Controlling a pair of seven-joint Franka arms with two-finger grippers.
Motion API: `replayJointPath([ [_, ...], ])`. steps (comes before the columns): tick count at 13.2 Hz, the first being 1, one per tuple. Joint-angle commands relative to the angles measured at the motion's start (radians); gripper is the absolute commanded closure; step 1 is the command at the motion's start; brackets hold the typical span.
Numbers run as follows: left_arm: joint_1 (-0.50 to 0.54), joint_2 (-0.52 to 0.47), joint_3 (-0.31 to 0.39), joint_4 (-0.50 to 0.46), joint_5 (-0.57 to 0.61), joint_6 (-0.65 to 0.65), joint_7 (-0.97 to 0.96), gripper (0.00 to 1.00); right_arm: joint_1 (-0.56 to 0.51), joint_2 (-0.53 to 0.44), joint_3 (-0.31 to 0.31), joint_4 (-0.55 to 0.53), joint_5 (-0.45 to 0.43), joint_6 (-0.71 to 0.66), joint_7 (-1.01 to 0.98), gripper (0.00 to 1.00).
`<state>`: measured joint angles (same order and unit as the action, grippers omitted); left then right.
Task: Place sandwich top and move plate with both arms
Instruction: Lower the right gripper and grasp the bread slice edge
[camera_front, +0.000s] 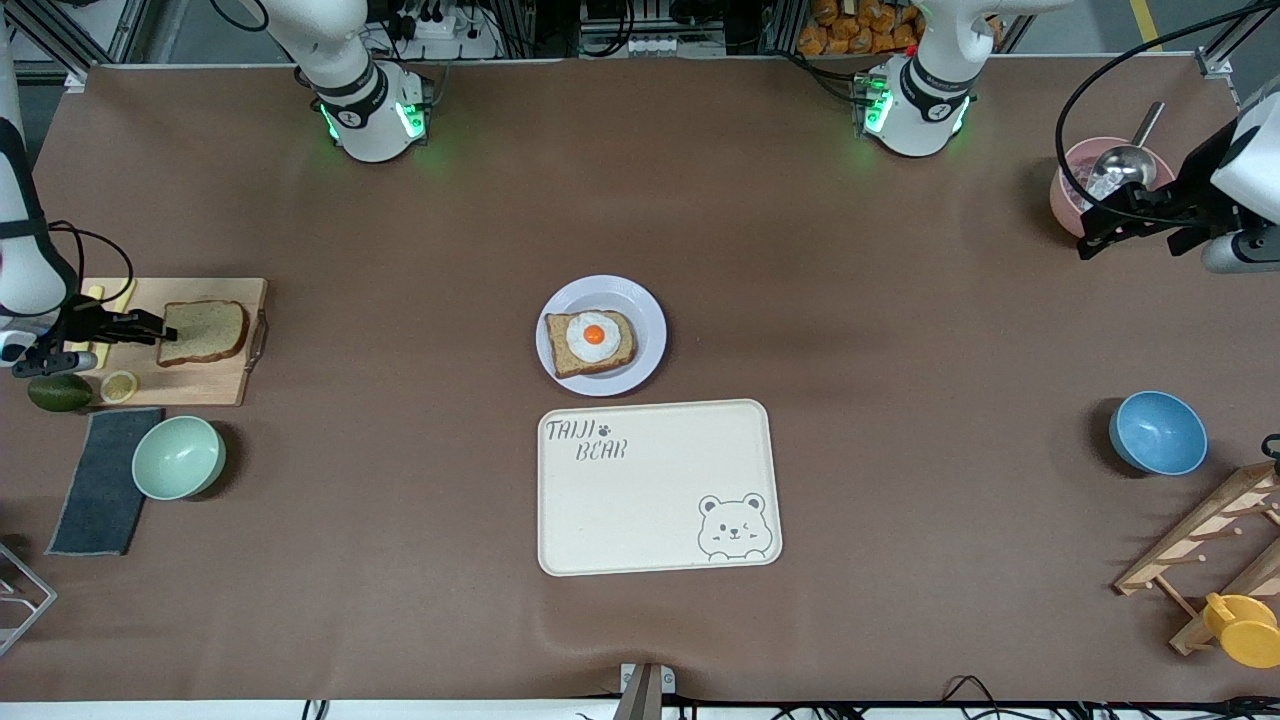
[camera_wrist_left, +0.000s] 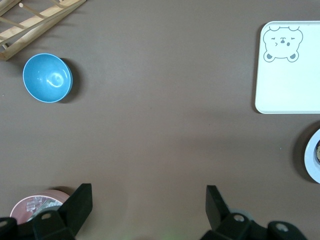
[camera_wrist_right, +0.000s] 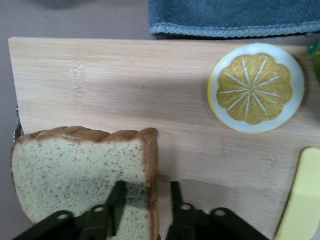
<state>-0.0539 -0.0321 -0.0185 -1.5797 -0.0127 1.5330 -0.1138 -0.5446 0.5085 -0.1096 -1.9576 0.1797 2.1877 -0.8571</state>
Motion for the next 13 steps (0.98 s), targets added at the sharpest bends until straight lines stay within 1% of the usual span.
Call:
replayJointPath([
  [1,0.000,-0.014,-0.001,0.001,0.020,-0.014,0.002,0.00,-0.026,-0.010,0.018,-0.015,0.017,0.006,-0.025,0.78],
  [2,0.000,-0.014,-0.001,0.001,0.020,-0.013,0.000,0.00,-0.028,-0.008,0.018,-0.021,0.026,0.006,-0.025,0.84],
  [3,0.002,-0.014,-0.001,0.001,0.020,-0.014,0.002,0.00,-0.028,-0.008,0.018,-0.026,0.041,0.010,-0.028,0.85],
  [4,0.006,-0.014,-0.001,0.001,0.020,-0.014,0.002,0.00,-0.029,-0.008,0.018,-0.026,0.044,0.010,-0.028,0.94],
  [5,0.006,-0.014,-0.001,0.003,0.020,-0.013,0.002,0.00,-0.028,-0.010,0.018,-0.026,0.044,0.010,-0.025,1.00],
  [6,0.006,-0.014,-0.001,0.001,0.020,-0.013,0.002,0.00,-0.028,-0.010,0.018,-0.026,0.049,0.003,-0.022,1.00],
  [8,0.006,-0.014,-0.001,0.003,0.019,-0.013,0.002,0.00,-0.018,-0.014,0.018,-0.017,0.093,-0.031,-0.020,1.00],
  [10,0.005,-0.011,-0.001,0.003,0.019,-0.011,0.002,0.00,-0.017,-0.018,0.019,-0.012,0.098,-0.060,-0.011,1.00],
  [11,0.005,-0.012,-0.001,0.003,0.019,-0.011,0.000,0.00,-0.017,-0.021,0.019,0.000,0.099,-0.093,-0.005,1.00],
  [13,0.006,-0.012,-0.001,0.003,0.019,-0.011,0.002,0.00,0.000,-0.025,0.021,0.060,0.099,-0.196,0.041,1.00],
])
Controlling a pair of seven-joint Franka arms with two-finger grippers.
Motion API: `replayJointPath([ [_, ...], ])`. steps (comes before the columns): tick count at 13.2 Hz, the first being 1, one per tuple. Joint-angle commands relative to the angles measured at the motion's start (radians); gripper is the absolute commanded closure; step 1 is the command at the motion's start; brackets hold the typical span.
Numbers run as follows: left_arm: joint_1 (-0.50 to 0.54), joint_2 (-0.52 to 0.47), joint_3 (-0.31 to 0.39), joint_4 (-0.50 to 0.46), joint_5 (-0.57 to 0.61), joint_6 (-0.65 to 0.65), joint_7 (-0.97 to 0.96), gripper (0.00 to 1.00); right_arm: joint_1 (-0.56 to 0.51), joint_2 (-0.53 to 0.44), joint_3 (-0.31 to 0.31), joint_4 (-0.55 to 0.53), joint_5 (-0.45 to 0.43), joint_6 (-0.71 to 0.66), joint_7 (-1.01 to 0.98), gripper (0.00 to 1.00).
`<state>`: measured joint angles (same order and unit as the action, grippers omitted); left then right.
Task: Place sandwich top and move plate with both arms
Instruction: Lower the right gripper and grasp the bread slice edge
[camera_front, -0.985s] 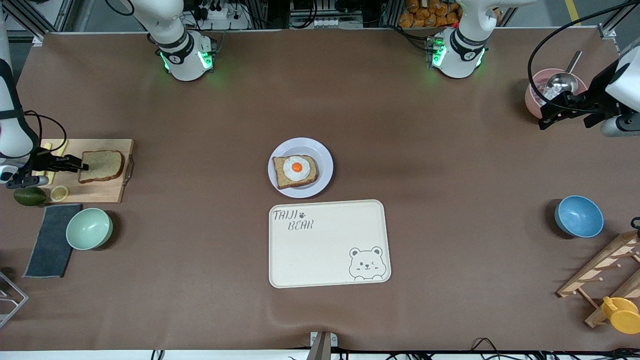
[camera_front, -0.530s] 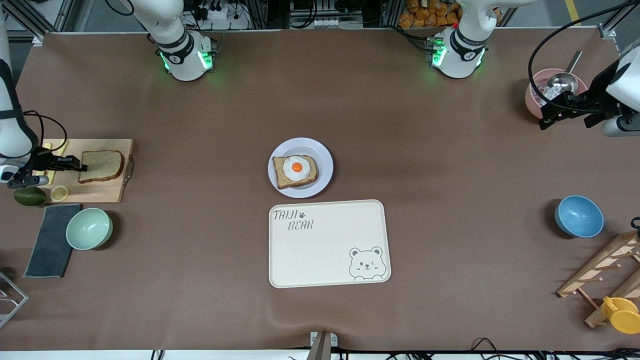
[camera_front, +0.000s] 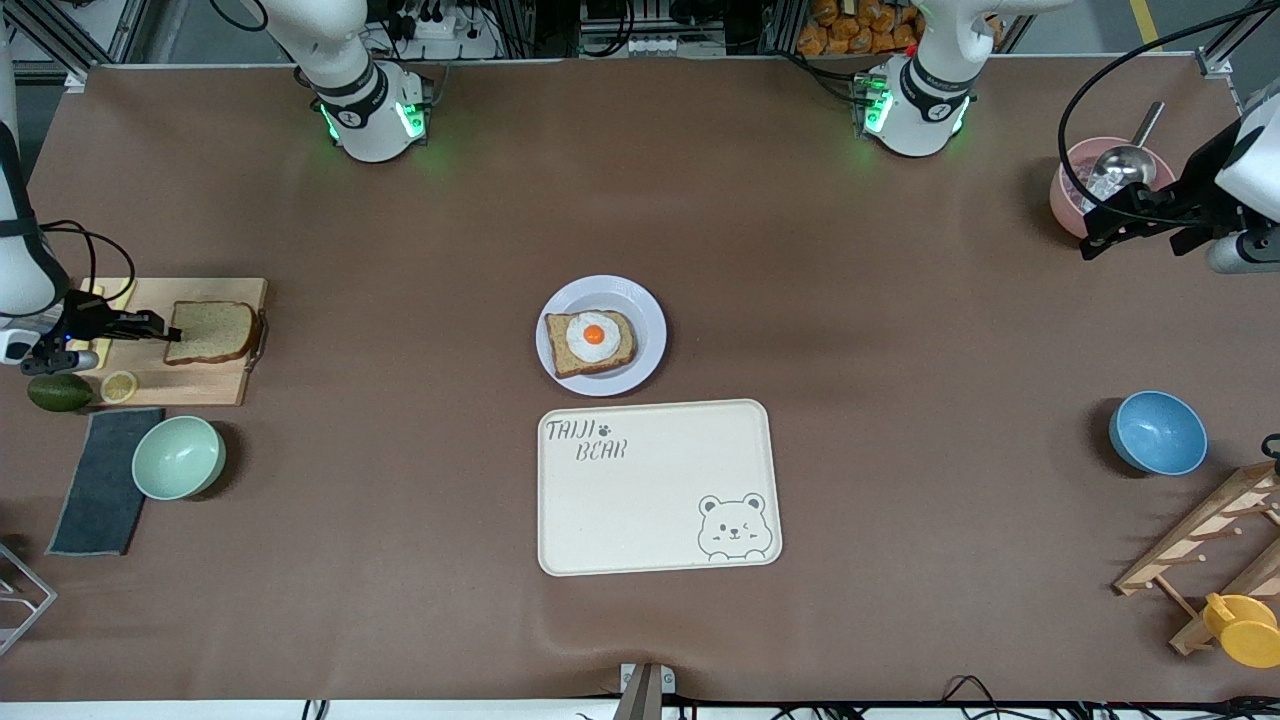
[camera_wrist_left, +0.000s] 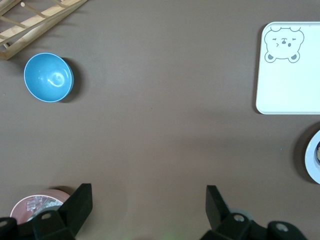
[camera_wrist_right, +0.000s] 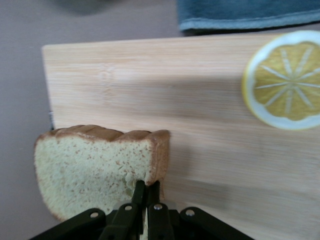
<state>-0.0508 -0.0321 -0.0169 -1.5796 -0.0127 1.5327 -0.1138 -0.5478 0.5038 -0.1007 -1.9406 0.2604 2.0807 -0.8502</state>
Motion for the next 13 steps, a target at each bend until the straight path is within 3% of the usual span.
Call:
replayJointPath([
  [1,0.003,-0.012,-0.003,0.003,0.019,-0.011,0.002,0.00,0.006,-0.022,0.012,0.070,0.019,-0.138,0.045,1.00],
  [8,0.003,-0.020,-0.003,0.004,0.008,-0.011,0.002,0.00,0.101,-0.142,0.013,0.106,0.026,-0.356,0.181,1.00],
  [13,0.014,-0.020,-0.003,0.015,0.008,-0.013,0.002,0.00,0.186,-0.211,0.012,0.089,0.117,-0.416,0.235,1.00],
])
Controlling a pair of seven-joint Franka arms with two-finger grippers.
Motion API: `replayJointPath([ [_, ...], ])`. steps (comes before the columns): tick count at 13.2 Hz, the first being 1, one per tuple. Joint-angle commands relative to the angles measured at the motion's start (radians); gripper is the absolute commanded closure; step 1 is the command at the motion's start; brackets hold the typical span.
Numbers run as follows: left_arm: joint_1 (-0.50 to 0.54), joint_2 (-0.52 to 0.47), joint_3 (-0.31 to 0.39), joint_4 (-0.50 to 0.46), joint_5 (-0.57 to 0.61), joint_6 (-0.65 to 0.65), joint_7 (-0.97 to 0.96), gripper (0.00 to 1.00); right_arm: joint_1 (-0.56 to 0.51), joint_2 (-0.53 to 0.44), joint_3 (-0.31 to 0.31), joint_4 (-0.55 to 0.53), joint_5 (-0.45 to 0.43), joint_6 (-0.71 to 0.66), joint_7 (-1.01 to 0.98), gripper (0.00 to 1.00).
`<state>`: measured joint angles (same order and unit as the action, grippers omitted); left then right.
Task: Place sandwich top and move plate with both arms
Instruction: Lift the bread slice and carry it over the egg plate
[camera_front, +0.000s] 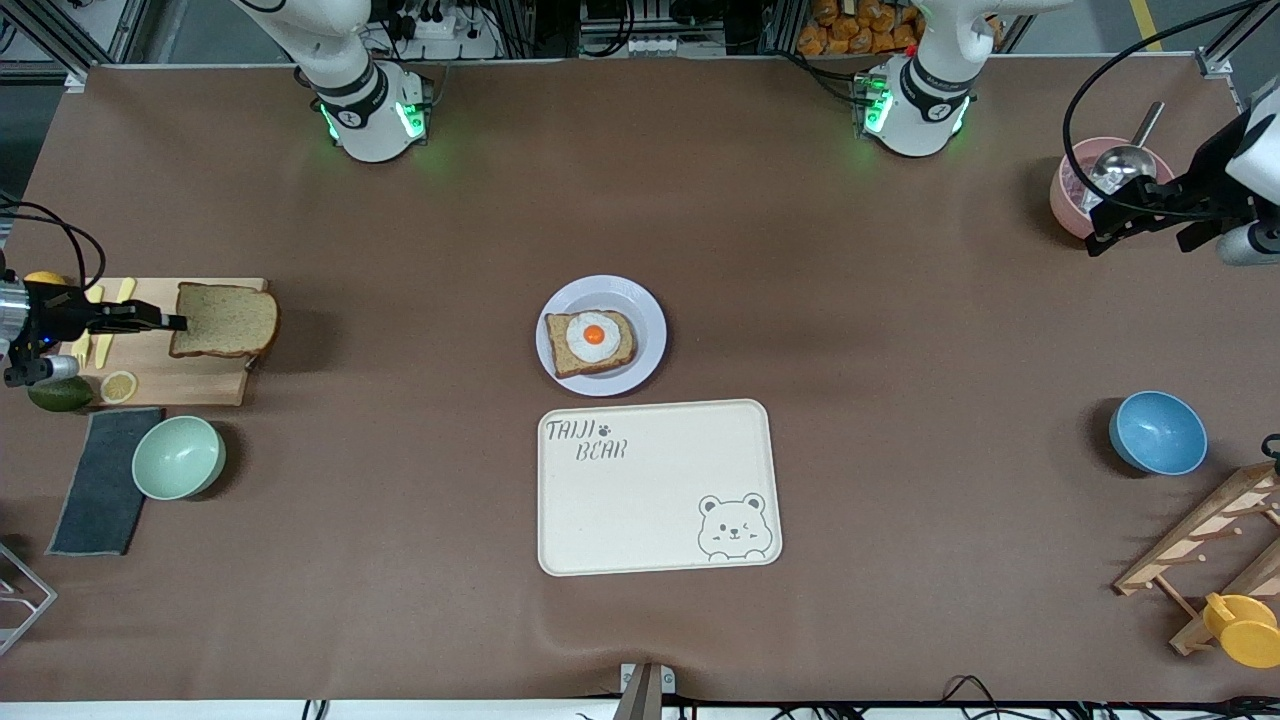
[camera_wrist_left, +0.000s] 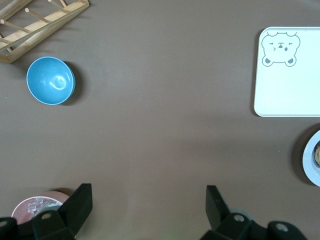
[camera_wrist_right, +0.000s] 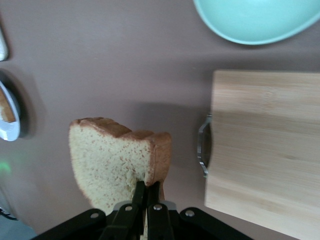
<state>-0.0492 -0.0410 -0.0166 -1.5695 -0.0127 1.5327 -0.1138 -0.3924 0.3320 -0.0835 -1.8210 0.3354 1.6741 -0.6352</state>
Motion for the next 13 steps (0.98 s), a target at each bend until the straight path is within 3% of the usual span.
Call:
replayJointPath([
  [1,0.012,-0.013,-0.003,0.006,0.008,-0.013,0.002,0.00,0.039,-0.041,-0.006,-0.038,0.068,-0.010,0.020,1.00],
  [8,0.014,-0.013,-0.005,0.003,0.008,-0.016,0.002,0.00,0.248,-0.060,-0.007,-0.121,0.299,0.058,0.025,1.00],
  [11,0.012,-0.002,-0.006,0.000,0.008,-0.014,0.000,0.00,0.351,-0.102,-0.006,-0.258,0.399,0.198,0.025,1.00],
  [13,0.012,0.001,-0.006,0.000,0.008,-0.016,0.002,0.00,0.441,-0.160,-0.006,-0.320,0.421,0.280,0.096,1.00],
])
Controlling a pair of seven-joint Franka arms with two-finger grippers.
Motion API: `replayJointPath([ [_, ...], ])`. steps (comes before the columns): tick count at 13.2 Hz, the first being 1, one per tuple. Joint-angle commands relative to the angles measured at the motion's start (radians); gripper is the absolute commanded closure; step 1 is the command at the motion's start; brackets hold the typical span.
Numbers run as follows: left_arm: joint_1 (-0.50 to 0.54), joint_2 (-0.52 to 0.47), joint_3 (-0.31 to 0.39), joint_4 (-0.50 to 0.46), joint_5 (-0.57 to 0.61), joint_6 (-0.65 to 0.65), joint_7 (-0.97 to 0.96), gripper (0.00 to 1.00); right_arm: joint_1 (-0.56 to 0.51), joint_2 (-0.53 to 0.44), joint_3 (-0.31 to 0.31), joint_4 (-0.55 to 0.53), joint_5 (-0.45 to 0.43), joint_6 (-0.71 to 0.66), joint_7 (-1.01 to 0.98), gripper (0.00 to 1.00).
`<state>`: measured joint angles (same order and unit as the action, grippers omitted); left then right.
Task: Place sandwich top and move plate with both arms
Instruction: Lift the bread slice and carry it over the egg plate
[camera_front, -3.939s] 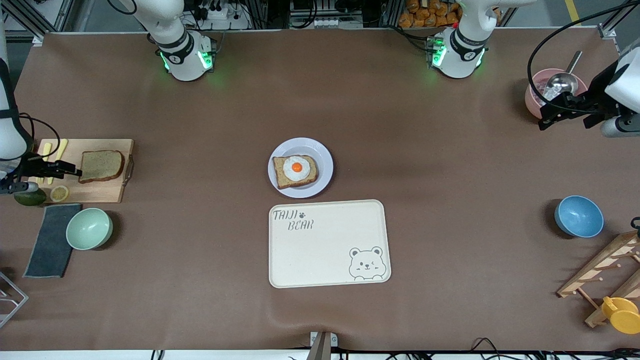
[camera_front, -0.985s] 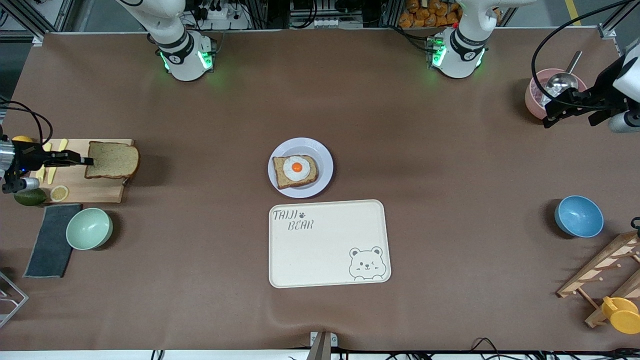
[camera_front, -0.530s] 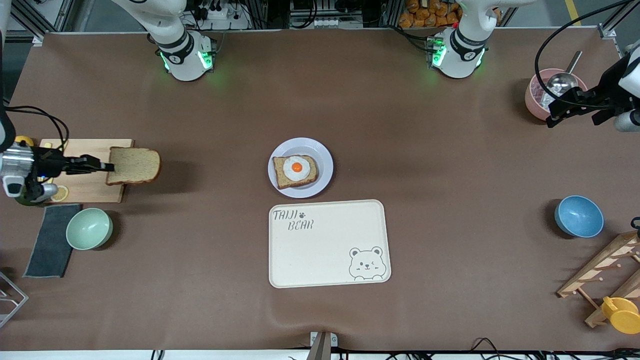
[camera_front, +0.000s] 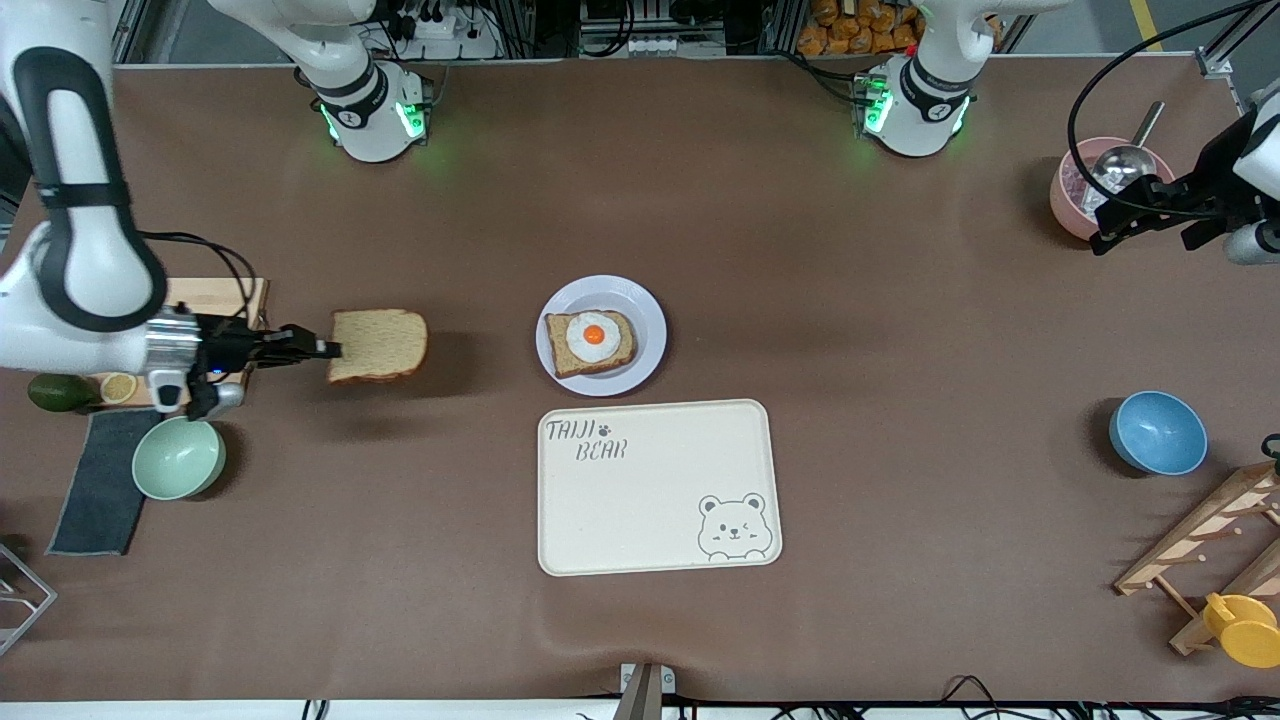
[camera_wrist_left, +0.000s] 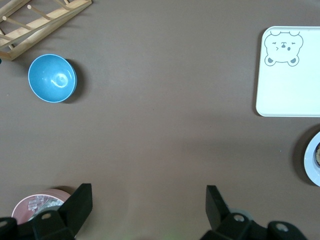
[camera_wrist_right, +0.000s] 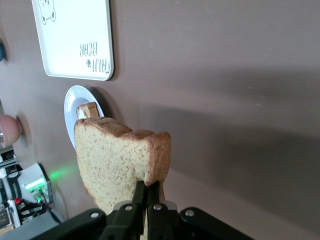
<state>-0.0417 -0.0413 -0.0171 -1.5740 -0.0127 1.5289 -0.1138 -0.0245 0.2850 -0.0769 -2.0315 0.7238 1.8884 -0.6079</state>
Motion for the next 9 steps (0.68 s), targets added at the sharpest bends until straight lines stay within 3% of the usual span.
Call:
replayJointPath([
  [1,0.006,0.003,-0.006,0.002,0.007,-0.012,0.002,0.00,0.115,-0.118,-0.011,-0.107,0.036,0.075,0.129,1.00],
  [9,0.005,0.021,-0.007,0.006,0.005,-0.003,0.014,0.00,0.484,-0.089,-0.012,-0.113,0.075,0.349,0.424,1.00],
])
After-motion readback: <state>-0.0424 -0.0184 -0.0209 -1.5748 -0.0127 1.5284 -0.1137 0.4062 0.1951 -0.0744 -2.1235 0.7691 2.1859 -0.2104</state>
